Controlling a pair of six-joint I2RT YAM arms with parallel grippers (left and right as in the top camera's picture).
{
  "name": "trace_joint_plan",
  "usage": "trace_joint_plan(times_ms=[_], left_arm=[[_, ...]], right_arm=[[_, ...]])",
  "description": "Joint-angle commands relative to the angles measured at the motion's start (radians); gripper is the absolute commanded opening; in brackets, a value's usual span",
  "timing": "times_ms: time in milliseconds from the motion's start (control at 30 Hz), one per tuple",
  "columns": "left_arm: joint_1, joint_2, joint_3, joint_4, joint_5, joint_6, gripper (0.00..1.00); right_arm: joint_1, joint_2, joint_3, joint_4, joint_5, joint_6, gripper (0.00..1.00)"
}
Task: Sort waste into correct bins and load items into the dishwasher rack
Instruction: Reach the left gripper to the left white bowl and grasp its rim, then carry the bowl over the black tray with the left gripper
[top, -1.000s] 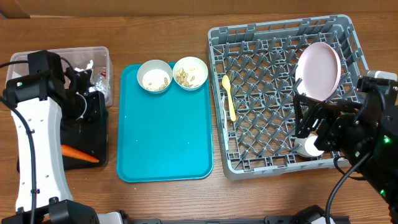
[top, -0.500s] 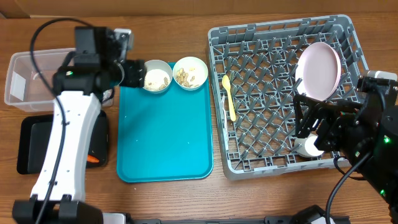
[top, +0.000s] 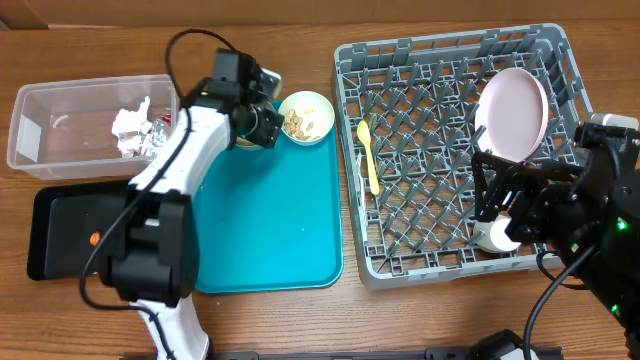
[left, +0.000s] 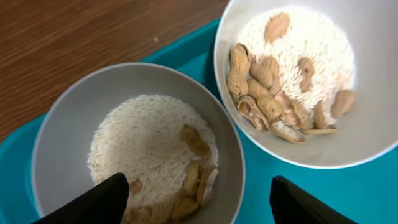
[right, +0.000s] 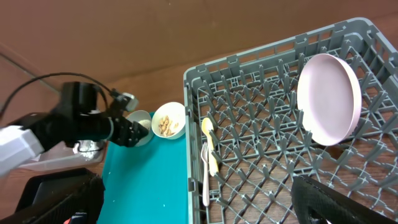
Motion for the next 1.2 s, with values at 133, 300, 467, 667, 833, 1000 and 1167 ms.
trace_joint_plan(times_ms=[133,300,467,667,833,1000,1167], left_arm=[[-0.011,0.039,0.014,0.035,-0.077,0.147,0.66],[-0.011,0.042,0.014,0.002,-0.071,0.149,0.57],[-0.011,0.047,0.014,-0.021,-0.024,0.169,0.54],[-0.011,0.047,0.008,-0.031,-0.016,0.169,0.52],[-0.01,0.047,-0.009,-0.029,0.0,0.178,0.57],[-0.01,0.047,-0.051,-0.006,-0.002,0.183,0.55],[-0.01,0.047,-0.072,0.009,-0.002,0.183,0.42]], right_arm=[[-0.001,-0.008,0.007,0.004,0.014,0.002,1.0],[-0.001,-0.008,0.007,0.004,0.014,0.002,1.0],[-0.001,-0.008,0.007,0.004,0.014,0.002,1.0],[-0.001,-0.008,0.007,0.004,0.014,0.002,1.0],[-0.001,-0.008,0.007,0.004,0.014,0.002,1.0],[-0.001,-0.008,0.007,0.004,0.014,0.002,1.0],[-0.001,-0.008,0.007,0.004,0.014,0.002,1.0]])
